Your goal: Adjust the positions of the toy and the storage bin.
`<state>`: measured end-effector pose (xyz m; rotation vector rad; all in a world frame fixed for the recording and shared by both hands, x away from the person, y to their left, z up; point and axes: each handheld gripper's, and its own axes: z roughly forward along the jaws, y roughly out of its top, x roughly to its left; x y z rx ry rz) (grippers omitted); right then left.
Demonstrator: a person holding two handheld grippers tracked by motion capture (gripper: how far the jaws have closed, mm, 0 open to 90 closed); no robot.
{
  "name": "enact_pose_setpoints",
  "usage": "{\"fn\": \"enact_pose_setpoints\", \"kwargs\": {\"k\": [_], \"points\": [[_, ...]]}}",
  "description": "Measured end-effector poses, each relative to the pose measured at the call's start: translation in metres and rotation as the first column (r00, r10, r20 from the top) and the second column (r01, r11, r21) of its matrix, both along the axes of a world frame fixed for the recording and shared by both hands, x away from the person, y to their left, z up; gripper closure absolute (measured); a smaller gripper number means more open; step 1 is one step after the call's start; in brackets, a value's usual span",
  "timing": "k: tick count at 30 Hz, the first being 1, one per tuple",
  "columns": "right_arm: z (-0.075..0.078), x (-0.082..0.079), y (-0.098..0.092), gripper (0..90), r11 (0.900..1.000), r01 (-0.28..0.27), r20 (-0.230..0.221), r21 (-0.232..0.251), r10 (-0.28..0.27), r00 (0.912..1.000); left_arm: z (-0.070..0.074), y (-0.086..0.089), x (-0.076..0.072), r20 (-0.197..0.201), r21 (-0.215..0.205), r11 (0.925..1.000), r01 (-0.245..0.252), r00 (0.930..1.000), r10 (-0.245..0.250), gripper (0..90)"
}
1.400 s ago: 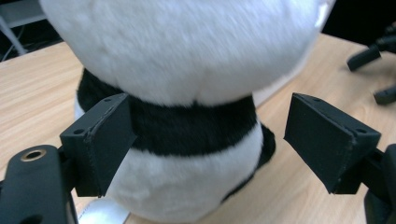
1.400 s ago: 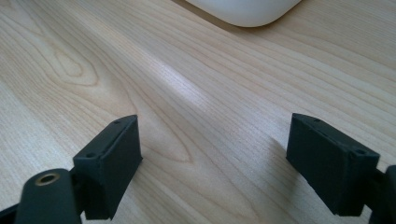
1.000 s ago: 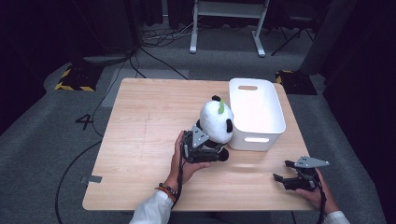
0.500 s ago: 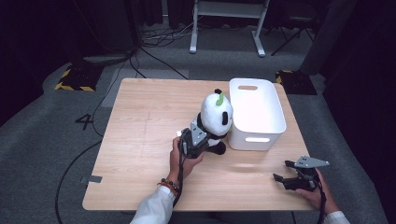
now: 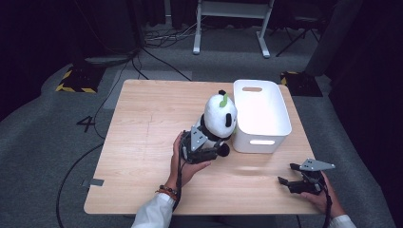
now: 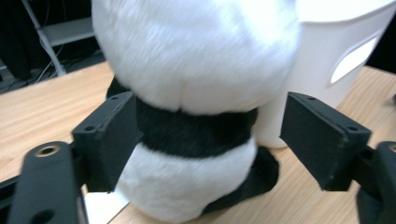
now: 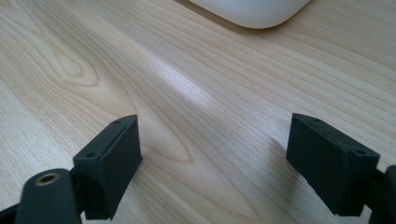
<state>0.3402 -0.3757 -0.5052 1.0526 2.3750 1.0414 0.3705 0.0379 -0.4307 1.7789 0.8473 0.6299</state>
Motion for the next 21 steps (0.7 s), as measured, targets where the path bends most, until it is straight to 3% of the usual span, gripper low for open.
{"fn": "enact_pose_setpoints", "kwargs": {"k": [2,8,13,21], "points": [[0.000,0.000,0.000,17.9,1.000,0.000,0.000,0.000,0.000,1.0000,0.004,-0.003,-0.003,0.006,-0.018,0.9998,0.004,1.0000,-0.004,15.8],[0.000,0.000,0.000,17.9,1.000,0.000,0.000,0.000,0.000,1.0000,0.015,-0.014,-0.005,0.028,-0.014,0.9998,-0.016,0.9995,0.017,15.6],[0.000,0.000,0.000,17.9,1.000,0.000,0.000,0.000,0.000,1.0000,0.019,-0.020,0.000,0.011,0.007,0.9998,-0.016,0.9998,0.016,15.6],[0.000,0.000,0.000,18.1,1.000,-0.001,0.000,0.000,0.001,1.0000,0.021,-0.021,0.013,-0.021,-0.007,0.9983,-0.059,0.9981,0.058,15.6]]}}
